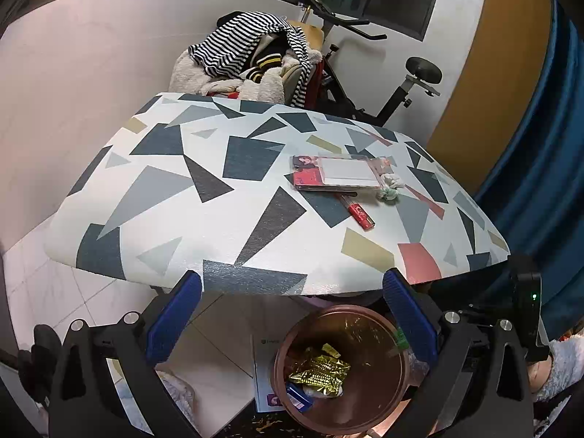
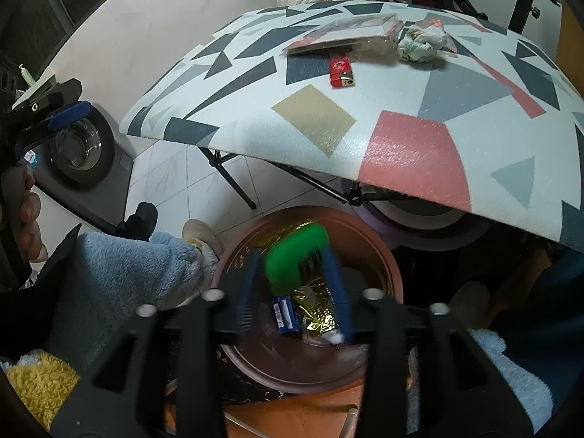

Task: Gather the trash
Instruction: 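Open the right tool to drop the green-capped item into the bucket, then move both tools back over the table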

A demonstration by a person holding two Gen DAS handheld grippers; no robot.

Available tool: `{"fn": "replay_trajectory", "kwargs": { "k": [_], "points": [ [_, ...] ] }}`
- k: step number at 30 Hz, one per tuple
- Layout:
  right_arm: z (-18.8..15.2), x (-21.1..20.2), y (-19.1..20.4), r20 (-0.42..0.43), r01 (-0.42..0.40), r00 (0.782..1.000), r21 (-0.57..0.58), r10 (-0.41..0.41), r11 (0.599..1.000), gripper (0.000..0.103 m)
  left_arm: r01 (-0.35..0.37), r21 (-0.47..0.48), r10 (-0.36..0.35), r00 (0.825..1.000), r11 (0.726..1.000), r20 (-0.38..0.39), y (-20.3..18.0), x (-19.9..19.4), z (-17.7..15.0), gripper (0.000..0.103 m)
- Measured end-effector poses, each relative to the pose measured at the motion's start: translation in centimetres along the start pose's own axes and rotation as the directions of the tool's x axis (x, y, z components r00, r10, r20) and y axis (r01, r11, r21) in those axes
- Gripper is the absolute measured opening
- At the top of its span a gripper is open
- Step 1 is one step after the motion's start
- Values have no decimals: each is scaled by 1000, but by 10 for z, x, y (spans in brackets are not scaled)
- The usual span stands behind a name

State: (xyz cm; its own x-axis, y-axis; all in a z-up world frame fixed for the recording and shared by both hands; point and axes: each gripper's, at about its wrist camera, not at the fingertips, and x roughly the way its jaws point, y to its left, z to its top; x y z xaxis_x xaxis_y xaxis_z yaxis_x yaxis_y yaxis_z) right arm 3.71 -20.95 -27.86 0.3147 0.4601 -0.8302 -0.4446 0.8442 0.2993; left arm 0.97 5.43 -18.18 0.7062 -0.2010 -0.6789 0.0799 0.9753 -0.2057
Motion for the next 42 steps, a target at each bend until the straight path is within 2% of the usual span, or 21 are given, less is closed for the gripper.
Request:
{"fn": "replay_trajectory", "kwargs": {
  "k": [1, 2, 4, 5, 11, 16, 19, 22, 27, 35, 42],
  "points": [
    [0, 0, 0, 3, -2, 1000, -1, 2, 1000, 67, 1, -4, -1, 1000, 1000, 0, 1, 0, 0, 97],
    [1, -1, 1, 9, 5, 1000, -4, -5, 1000, 71, 3, -5, -3, 1000, 1000, 0, 2, 0, 1, 97],
    [2, -2, 2, 22, 27, 999, -9, -27, 1000, 95, -2, -4, 2, 1000, 1000, 3, 2, 0, 1, 97],
    [3, -3, 3, 32, 35, 999, -13, -35, 999, 97, -4, -3, 4, 1000, 1000, 5, 2, 0, 1, 97],
    [10, -10, -4, 52, 98, 994, -13, -97, 995, 97, 7, 30, -7, 1000, 1000, 0, -4, 3, 2, 97],
    [20, -20, -14, 80, 114, 990, 18, -115, 993, 97, 10, 76, -11, 1000, 997, 12, -12, 2, 5, 97],
    [33, -25, -18, 86, 192, 977, 35, -195, 981, 97, -26, 83, 23, 999, 996, 36, -13, 0, 8, 97],
    [40, -29, -20, 102, 226, 969, 18, -226, 974, 97, -37, 66, 34, 998, 997, 47, -9, -1, 12, 97],
    [53, -37, -31, 126, 191, 974, -8, -188, 982, 97, -52, 22, 50, 994, 998, 96, 0, -6, 21, 97],
    [75, -42, -39, 164, 230, 961, -11, -225, 973, 97, -70, 14, 68, 990, 997, 121, 9, -4, 31, 97],
    [87, -33, -49, 114, 239, 965, -3, -237, 971, 97, -75, 48, 70, 993, 996, 100, 9, 8, 33, 97]
  ]
}}
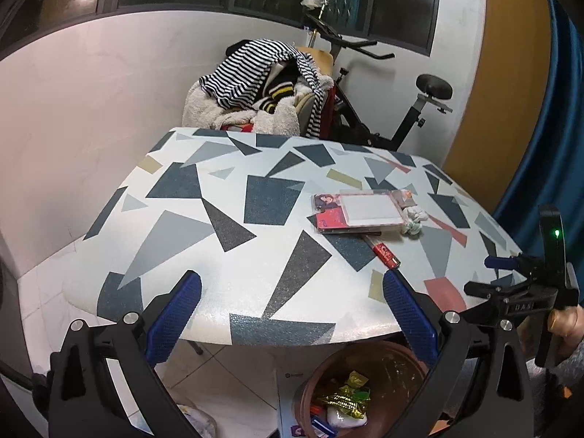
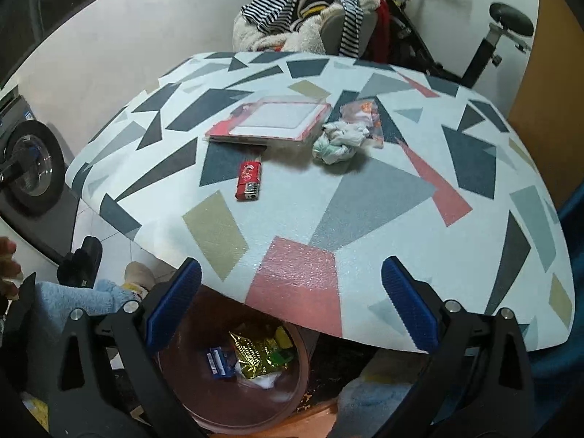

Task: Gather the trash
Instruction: 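Move both tools back over the table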

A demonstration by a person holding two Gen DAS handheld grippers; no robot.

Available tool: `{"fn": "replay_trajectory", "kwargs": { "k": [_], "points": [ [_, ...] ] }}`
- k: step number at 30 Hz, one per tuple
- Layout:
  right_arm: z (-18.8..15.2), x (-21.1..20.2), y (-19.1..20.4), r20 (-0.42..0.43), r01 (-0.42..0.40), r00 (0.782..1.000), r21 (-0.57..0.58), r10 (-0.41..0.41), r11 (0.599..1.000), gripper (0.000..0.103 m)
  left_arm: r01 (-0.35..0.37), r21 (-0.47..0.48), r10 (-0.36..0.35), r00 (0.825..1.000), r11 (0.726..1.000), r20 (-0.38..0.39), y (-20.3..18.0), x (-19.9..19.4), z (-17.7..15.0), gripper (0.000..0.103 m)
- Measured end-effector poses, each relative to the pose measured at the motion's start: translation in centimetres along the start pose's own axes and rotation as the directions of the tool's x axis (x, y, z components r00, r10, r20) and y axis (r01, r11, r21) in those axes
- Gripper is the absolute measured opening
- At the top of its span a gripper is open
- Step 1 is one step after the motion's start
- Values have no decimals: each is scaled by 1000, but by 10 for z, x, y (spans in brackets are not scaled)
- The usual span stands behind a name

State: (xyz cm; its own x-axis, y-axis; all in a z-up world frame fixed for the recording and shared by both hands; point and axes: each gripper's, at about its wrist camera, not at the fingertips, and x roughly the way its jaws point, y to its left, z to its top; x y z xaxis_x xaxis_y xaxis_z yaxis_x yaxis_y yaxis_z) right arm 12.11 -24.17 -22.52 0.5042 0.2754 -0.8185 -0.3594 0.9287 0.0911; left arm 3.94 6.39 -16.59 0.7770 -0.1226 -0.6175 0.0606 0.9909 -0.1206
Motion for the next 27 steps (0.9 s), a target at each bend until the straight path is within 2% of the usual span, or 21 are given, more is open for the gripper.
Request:
{"fn": "replay_trajectory", "kwargs": {
  "k": [2, 8, 13, 20, 22, 27],
  "points": [
    [3, 6, -3, -9, 22, 1000, 15, -22, 1000, 97, 20, 6, -20, 1000, 1000, -13, -1, 5, 0, 97],
    [9, 23, -10, -29, 41, 999, 38, -40, 998, 97, 12, 16, -11, 998, 1000, -54, -2, 26, -1, 97],
    [20, 37, -29, -37, 18, 999, 87, -15, 996, 97, 16, 3, -16, 997, 1000, -81, 1, 44, -1, 97],
    [37, 48, -55, 3, -1, 1000, 159, 1, 987, 97, 10, 21, -8, 996, 1000, -91, -2, 61, 0, 97],
    [46, 53, -65, 27, -16, 1000, 197, 11, 980, 89, 10, 14, -9, 995, 1000, -95, -2, 65, 0, 97],
    [65, 65, -72, 58, -24, 998, 224, 11, 974, 80, -15, -2, 15, 993, 1000, -120, 1, 76, -1, 97]
  ]
}}
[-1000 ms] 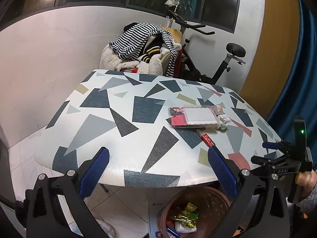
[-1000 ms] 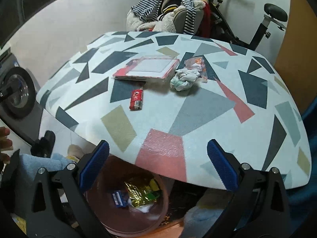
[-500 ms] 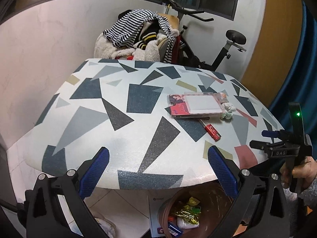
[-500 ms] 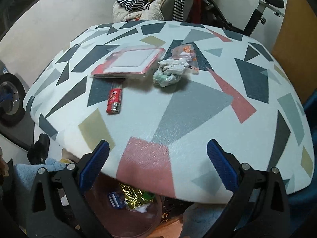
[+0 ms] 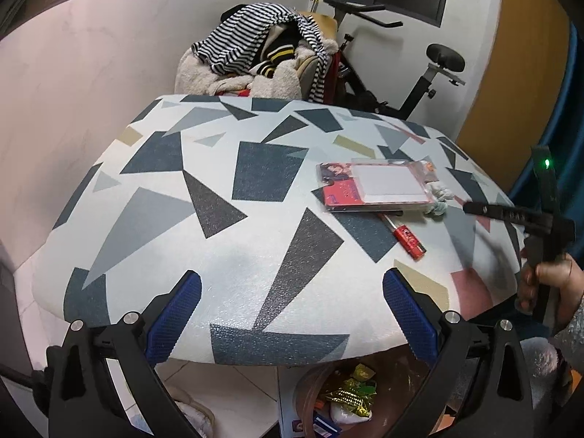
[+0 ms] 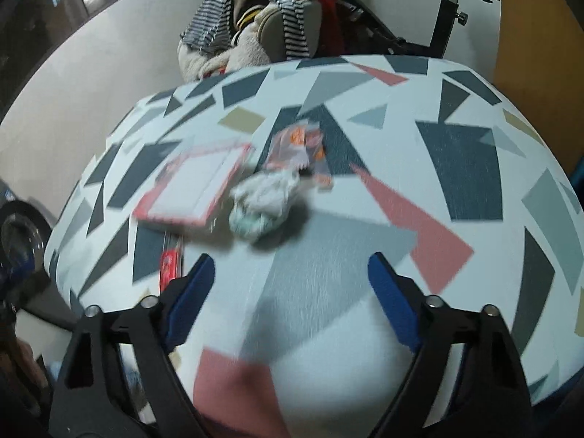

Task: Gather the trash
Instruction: 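Move both tools back over the table, then grasp the white crumpled tissue with the right tool while the left tool grasps the red lighter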

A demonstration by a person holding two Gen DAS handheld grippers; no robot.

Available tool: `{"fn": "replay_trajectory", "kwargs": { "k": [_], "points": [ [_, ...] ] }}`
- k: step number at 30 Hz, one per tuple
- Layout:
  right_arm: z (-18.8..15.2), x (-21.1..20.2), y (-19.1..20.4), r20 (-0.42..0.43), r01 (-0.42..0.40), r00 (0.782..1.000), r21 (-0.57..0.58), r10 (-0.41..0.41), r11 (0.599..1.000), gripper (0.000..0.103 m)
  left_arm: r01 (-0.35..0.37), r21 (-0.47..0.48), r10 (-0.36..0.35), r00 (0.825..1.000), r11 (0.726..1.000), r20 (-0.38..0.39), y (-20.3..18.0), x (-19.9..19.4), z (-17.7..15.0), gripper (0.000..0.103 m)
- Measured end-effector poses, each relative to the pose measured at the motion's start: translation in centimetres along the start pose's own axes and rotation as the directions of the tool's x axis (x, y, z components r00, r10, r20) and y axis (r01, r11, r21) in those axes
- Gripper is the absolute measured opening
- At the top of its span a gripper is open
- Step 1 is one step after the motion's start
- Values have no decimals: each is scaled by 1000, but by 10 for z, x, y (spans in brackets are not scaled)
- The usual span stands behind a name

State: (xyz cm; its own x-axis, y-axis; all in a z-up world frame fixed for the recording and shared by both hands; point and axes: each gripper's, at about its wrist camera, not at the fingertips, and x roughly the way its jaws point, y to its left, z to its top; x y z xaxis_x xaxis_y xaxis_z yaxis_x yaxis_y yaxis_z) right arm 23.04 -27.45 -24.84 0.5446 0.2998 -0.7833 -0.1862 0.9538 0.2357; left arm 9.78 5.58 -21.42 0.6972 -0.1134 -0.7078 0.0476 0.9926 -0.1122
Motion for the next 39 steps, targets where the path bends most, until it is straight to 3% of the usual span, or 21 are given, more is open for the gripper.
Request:
{"fn": "replay_trajectory", "kwargs": {
  "k": [9, 11, 13, 19, 23, 25, 31, 32, 34, 36, 39],
  "points": [
    [36, 39, 6, 6, -67, 998, 74, 66, 995, 72, 13, -25, -14, 999, 1000, -42, -2, 12, -4, 97],
    [39, 51, 2, -26, -75, 997, 130, 79, 989, 65, 20, -12, -20, 999, 1000, -44, -7, 12, -4, 97],
    [37, 54, -2, -44, -95, 994, 164, 103, 982, 46, 32, 6, -32, 999, 999, -44, -12, 13, -2, 97],
    [18, 30, -12, 19, -106, 994, 177, 104, 979, 45, 132, -52, -137, 986, 990, -91, -22, 29, 3, 97],
    [8, 18, -13, 33, -88, 996, 139, 85, 986, 45, 201, -150, -220, 968, 968, -123, -25, 45, 13, 96],
    [5, 14, -11, 32, -78, 997, 108, 75, 991, 45, 233, -205, -263, 955, 951, -137, -26, 54, 21, 90],
    [11, 1, 1, 64, -78, 995, 31, 76, 996, 45, 253, -272, -296, 946, 929, -132, -28, 66, 36, 87],
    [11, -2, 2, 72, -82, 994, 26, 80, 996, 45, 262, -288, -309, 941, 921, -134, -28, 68, 37, 85],
    [11, -5, 5, 81, -86, 993, 22, 84, 996, 45, 286, -329, -348, 926, 900, -147, -29, 76, 37, 70],
    [8, -7, 6, 83, -87, 993, 28, 85, 996, 45, 281, -295, -342, 923, 913, -178, -41, 84, 39, 60],
    [3, -10, 3, 86, -96, 992, 53, 92, 994, 45, 254, -178, -290, 931, 951, -220, -68, 98, 42, 59]
  ]
}}
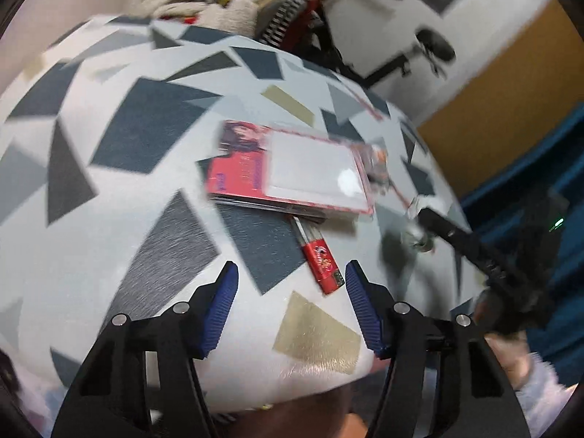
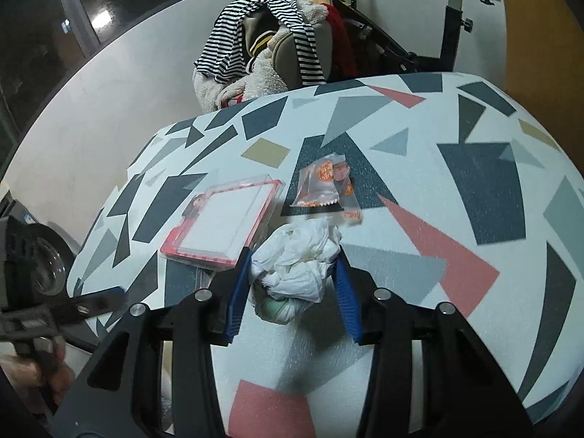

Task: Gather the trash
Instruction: 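Grasp the white crumpled tissue with the right tool while the left tool grasps the red lighter, then carry both items over the bucket and open the left tool to drop the lighter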

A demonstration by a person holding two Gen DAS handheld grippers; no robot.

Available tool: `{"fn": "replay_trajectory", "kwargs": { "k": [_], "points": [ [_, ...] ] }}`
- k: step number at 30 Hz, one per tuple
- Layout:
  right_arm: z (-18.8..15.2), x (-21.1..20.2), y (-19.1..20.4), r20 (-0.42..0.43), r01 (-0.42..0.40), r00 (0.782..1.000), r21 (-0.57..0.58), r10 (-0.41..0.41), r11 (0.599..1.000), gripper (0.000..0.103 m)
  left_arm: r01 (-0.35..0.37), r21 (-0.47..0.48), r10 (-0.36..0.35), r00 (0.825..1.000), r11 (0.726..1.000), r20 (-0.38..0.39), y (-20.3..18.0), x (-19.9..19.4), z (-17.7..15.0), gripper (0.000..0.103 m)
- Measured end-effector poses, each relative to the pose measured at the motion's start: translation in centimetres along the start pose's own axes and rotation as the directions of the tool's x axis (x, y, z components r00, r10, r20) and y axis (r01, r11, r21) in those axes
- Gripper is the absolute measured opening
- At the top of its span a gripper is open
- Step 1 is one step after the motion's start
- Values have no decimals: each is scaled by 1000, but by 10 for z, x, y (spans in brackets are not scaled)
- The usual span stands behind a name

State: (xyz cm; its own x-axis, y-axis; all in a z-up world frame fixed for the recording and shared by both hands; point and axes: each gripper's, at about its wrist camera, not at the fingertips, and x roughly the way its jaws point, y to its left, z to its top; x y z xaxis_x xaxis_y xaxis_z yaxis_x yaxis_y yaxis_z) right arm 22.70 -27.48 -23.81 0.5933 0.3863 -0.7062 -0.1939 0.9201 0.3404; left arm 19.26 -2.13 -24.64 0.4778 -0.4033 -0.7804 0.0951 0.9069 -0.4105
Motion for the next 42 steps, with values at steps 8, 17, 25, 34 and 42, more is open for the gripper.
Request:
{"fn": "replay_trajectory", "kwargs": {
  "k": [8, 17, 25, 34, 42],
  "points": [
    [-8, -15, -14, 17, 3, 1000, 52, -4, 999, 45, -174, 114, 178, 984, 978, -29, -42, 57, 9, 59],
    [-13, -30, -26, 34, 7, 999, 61, -9, 998, 45, -244, 247, 254, 967, 938, -12, -44, 57, -6, 24],
    [-19, -31, -24, 31, -16, 999, 64, 14, 998, 45, -172, 251, 193, 979, 953, -60, -21, 21, -44, 23],
    [-30, -35, -18, 14, -18, 1000, 65, 17, 998, 45, -159, 206, 171, 984, 966, -41, -17, 20, -44, 23],
    [-41, -53, -9, 9, -19, 1000, 47, 19, 999, 45, -84, 206, 90, 996, 975, -17, -20, -14, -51, 22]
  ]
}}
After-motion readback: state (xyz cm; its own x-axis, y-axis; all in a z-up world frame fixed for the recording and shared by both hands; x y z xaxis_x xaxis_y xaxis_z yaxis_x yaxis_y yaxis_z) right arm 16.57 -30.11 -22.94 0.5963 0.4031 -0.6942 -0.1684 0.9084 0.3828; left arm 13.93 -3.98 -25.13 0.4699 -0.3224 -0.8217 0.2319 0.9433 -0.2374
